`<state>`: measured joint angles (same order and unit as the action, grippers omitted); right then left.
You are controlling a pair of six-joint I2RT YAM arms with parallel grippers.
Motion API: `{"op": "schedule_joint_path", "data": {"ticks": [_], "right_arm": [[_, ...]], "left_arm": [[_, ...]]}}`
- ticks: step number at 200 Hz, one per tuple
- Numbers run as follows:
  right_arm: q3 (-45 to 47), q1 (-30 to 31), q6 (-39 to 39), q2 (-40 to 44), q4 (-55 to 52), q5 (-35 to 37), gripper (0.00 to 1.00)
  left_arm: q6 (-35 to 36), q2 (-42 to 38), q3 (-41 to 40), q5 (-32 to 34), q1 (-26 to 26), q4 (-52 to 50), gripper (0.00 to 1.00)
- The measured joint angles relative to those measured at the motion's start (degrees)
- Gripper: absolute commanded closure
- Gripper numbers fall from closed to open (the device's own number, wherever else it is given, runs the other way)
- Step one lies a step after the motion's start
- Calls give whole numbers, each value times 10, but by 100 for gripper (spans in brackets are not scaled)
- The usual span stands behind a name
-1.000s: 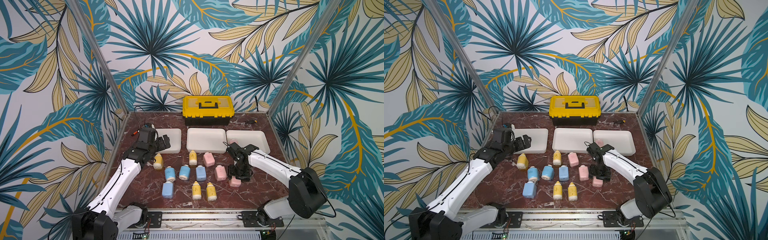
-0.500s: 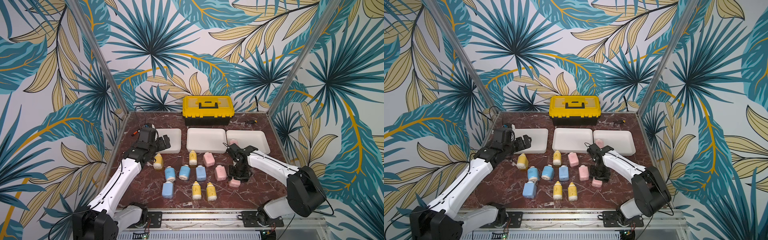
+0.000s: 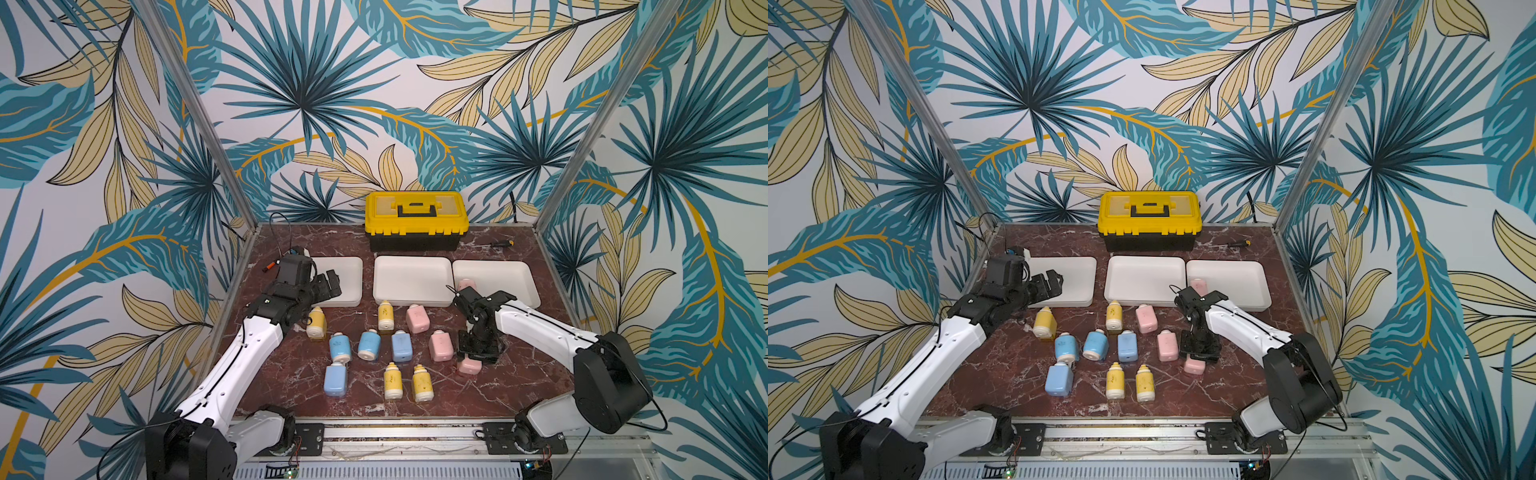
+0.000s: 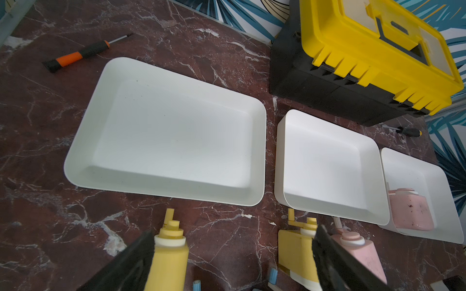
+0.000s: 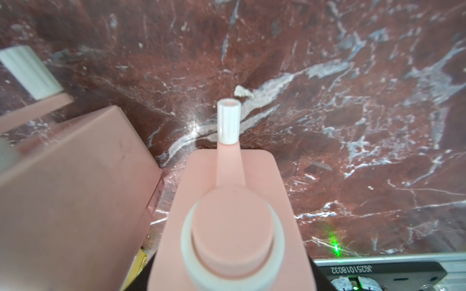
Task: Place the pencil sharpeners by color into the storage box
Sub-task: Pick up the pencil sharpener from the center of the board.
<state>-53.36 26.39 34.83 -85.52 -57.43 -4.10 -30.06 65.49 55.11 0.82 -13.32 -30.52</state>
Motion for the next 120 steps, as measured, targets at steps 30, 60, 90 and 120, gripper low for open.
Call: {"op": "schedule_joint_path", "data": {"ticks": [30,60,90,120], "right_arm": [[-25,-10,-20,-2,-16,8,58],[-47,-21,-46,-7,-30,18,59],[-71,-40,-75,-10,-51,29,59],[-100,-69,-105,-10,-76,41,59]], "left_arm": [[0,0,0,0,0,0,1],[0,0,0,0,0,0,1],[2,0,0,0,0,0,1],[2,0,0,0,0,0,0]]}}
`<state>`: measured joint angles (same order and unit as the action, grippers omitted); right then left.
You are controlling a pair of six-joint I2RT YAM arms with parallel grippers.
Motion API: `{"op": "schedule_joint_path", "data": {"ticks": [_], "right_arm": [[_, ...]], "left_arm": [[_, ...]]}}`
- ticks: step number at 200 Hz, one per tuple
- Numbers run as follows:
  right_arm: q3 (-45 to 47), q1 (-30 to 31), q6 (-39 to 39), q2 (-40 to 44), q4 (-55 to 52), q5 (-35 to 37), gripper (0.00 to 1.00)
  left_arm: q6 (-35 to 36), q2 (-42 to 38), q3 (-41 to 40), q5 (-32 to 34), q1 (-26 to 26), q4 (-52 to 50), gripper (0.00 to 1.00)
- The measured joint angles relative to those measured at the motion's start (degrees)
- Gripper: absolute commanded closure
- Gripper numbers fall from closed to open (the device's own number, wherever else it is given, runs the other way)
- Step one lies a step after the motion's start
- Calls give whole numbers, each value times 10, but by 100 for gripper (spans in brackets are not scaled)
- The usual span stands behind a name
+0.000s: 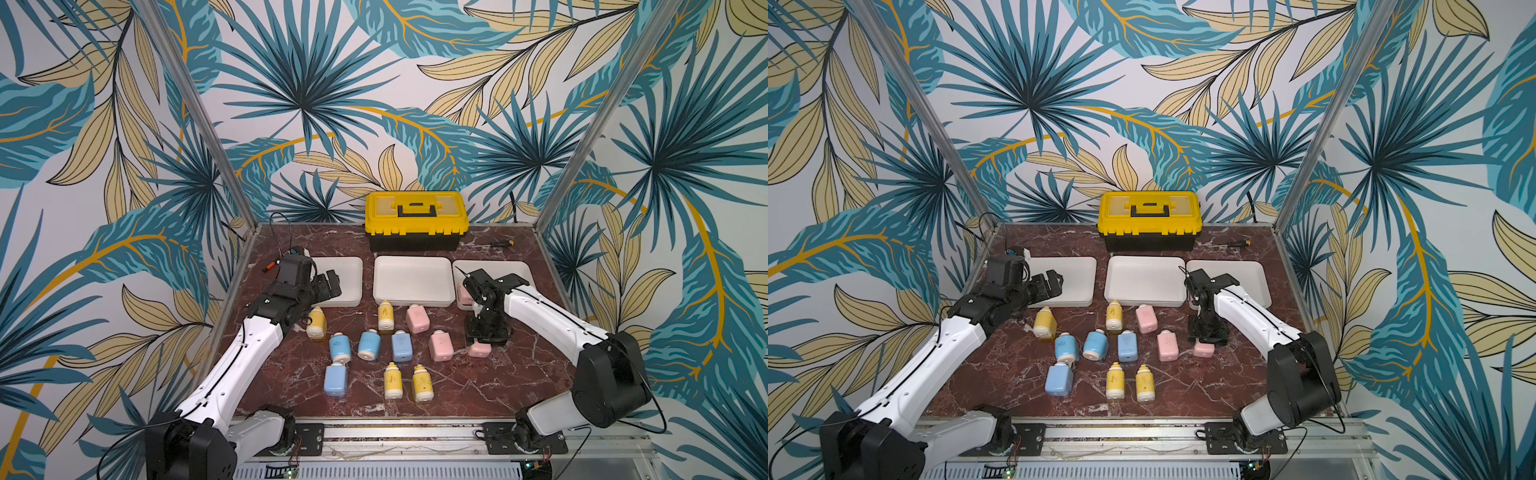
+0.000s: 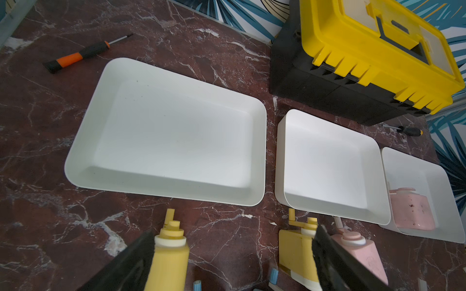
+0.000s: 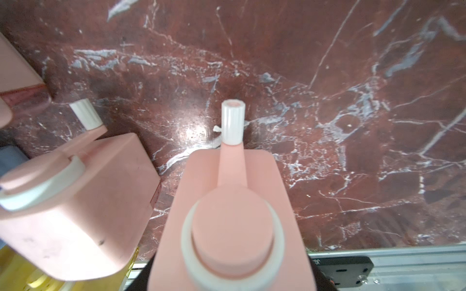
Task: Place the pencil sharpeners by color into the storage box
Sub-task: Pick up the pencil sharpener from the center of the board, then place the pencil sharpener in the storage box.
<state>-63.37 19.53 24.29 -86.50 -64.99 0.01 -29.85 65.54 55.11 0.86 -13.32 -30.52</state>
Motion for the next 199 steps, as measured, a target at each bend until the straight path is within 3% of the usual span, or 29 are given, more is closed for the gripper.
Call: {"op": "schedule_joint_path", "data": {"ticks": [93,199], "right_arm": [[-123,-92,-78,-30,-63,34,59],[-308,-160,-139,-176,-84,49,60]], "left_arm": [[5,9,3,0,0,0,1],[9,22,12,0,0,-2,1]]}}
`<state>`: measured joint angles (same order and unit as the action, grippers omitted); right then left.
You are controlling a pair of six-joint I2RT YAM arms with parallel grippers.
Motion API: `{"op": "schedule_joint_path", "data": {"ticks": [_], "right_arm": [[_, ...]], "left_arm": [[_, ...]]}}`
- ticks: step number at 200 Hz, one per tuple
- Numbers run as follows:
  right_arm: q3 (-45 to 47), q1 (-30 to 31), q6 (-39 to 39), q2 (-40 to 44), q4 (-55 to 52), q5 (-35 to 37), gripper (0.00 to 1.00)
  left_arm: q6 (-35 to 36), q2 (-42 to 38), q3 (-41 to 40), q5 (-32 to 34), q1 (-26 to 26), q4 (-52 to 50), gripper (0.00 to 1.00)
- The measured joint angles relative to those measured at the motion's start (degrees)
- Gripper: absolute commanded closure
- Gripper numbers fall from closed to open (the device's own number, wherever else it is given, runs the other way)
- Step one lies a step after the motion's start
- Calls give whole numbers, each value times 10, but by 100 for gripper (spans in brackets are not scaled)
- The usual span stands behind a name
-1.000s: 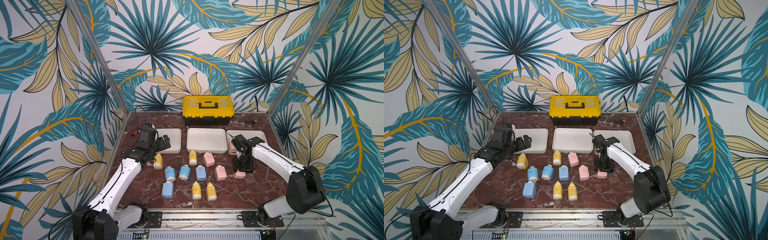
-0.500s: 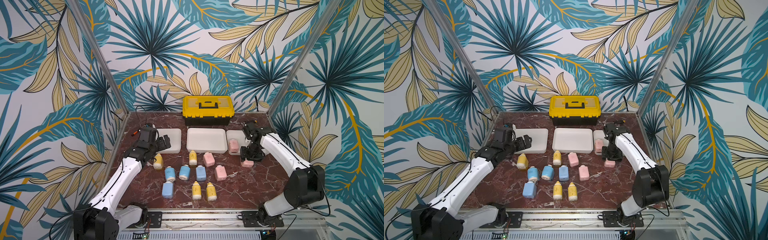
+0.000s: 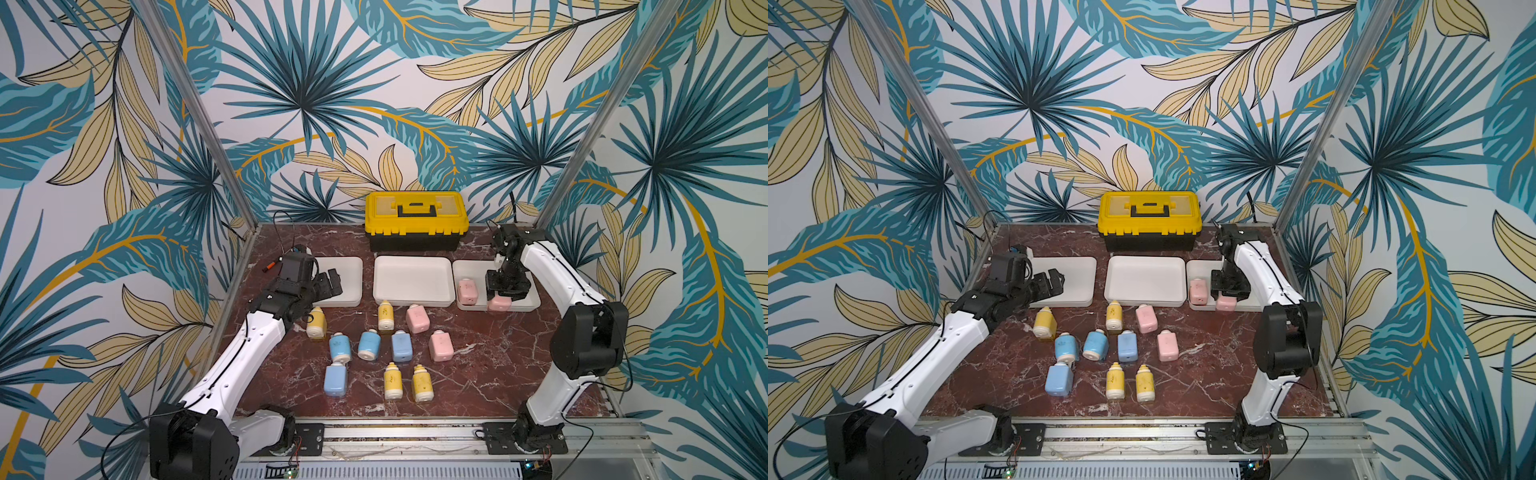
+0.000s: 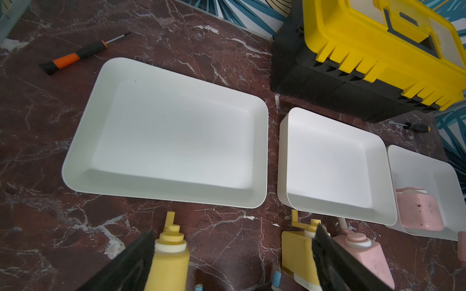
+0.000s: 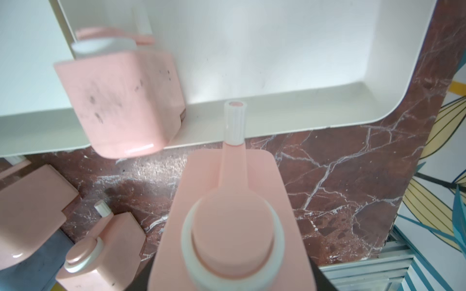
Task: Place the pencil sharpeners by color into the storage box
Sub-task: Place the pencil sharpener in the storage box.
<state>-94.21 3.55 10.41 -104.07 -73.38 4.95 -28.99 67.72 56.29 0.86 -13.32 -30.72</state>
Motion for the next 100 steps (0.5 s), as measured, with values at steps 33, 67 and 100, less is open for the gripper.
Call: {"op": "schedule_joint_path", "data": {"ticks": [33,67,100], "right_arm": [[-78,-13,-19,-56,-3,2,60],[-124,-19,-38,-118,-7,4,60],[-133,-23,-45,-158,-7,2,61]], "left_arm": [[0,0,0,0,0,0,1],[0,0,0,0,0,0,1],[0,5,0,0,0,0,1]]}}
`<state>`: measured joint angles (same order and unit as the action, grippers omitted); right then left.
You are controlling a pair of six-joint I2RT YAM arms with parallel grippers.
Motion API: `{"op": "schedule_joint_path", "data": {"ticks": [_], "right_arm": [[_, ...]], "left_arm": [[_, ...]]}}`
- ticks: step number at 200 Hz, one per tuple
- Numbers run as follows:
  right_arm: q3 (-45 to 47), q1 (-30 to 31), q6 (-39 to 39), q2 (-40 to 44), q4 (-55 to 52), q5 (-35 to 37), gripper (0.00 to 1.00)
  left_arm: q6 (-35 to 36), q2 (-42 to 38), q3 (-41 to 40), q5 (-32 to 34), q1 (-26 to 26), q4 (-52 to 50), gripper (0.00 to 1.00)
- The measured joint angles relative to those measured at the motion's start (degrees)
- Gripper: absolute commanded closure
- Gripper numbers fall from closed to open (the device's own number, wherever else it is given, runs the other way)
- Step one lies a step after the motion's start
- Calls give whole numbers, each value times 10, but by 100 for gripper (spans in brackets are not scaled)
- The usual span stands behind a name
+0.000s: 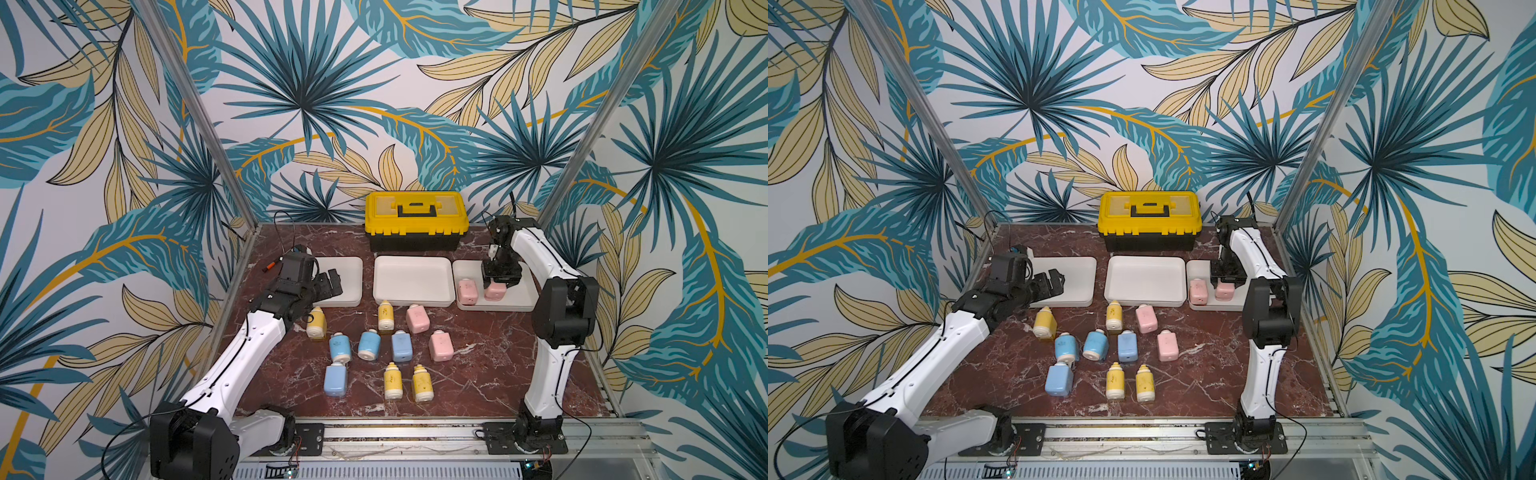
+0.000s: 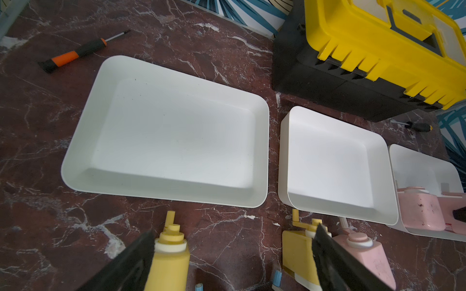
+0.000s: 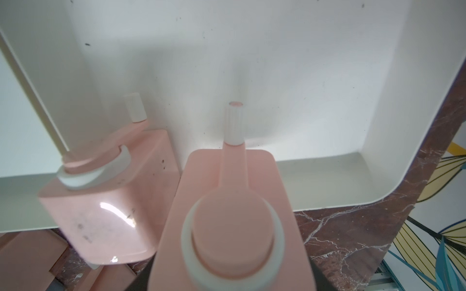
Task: Place the pencil sharpeners by color into the storage box
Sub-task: Place the pencil sharpener in the storage box.
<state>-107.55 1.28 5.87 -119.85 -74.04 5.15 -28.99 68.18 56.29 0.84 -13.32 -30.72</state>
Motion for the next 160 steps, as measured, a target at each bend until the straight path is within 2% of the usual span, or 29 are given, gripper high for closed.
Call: {"op": "schedule_joint_path", "data": {"ticks": [160], "right_arm": [[-11,-1,-16,-52,-23,-30,61]], "left_arm": [[1,12,0,0,0,0,1]]}}
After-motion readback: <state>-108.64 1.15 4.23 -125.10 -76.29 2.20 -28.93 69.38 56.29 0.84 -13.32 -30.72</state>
